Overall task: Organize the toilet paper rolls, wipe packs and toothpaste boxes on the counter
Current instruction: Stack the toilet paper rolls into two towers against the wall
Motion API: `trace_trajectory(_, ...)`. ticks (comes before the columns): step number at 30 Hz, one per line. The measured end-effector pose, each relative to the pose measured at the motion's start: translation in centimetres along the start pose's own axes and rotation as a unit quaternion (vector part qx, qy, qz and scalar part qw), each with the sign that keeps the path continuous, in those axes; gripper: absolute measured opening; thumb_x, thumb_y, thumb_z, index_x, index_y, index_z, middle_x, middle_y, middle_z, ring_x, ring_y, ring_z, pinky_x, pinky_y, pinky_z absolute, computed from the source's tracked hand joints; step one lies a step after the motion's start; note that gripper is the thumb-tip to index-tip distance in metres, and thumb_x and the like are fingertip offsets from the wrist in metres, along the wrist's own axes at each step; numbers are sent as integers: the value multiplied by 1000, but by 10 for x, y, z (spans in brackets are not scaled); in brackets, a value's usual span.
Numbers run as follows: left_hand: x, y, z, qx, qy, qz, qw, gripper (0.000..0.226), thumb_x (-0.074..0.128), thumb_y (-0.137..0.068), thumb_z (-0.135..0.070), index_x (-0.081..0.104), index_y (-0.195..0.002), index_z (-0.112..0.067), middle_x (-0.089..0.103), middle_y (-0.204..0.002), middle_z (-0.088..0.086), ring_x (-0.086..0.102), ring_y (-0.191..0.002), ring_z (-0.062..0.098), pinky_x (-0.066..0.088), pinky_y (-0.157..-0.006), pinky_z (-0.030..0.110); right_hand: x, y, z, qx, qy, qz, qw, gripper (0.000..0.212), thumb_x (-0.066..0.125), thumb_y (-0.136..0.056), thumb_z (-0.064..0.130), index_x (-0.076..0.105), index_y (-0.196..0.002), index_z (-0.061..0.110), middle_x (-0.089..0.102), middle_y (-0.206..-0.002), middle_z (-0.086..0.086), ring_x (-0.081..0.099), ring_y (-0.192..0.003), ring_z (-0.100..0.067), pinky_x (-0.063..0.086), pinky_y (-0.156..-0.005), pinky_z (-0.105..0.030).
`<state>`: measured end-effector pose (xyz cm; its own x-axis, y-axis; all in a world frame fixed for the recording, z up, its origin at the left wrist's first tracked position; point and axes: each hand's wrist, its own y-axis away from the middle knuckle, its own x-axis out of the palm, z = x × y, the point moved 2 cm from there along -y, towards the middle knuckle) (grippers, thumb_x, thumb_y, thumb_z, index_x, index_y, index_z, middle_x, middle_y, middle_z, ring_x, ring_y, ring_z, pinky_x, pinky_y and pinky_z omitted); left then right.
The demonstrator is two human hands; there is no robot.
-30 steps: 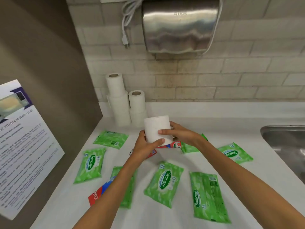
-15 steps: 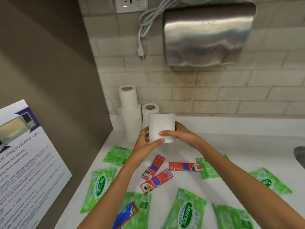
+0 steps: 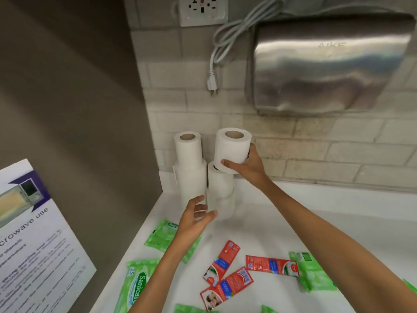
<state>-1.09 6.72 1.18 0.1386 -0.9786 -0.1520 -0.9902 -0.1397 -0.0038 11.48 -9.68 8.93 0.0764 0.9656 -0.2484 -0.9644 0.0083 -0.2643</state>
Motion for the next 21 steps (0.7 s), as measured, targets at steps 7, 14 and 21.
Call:
trace_trajectory(7,-4,-10,9,-4,-19,-3,1000,49,67,-82,-26,45,-126,-25,59,-110,0,57,-98,8,45,-77,18,22,-26,-11,10,30,6,999,94,86,-57,38,35,-133,20,53,-130,2,52,-115,-19,43,-83,-27)
trace_trajectory(14,-8,-15,18,-17,-17,-4,1000,47,67,-82,-26,45,-124,-29,58,-108,-1,57,-101,12,45,-73,17,37,-38,-21,4,34,12,999,96,86,-56,39,34,-135,20,52,-132,2,52,-116,-19,43,-85,-28)
trace_trajectory(21,-9,-16,24,-23,-18,-4,1000,48,67,-82,-26,45,-125,-28,58,-108,-1,57,-99,10,45,-71,16,42,-40,-36,21,40,17,999,98,85,-58,41,31,-136,19,51,-133,1,52,-117,-20,44,-86,-29)
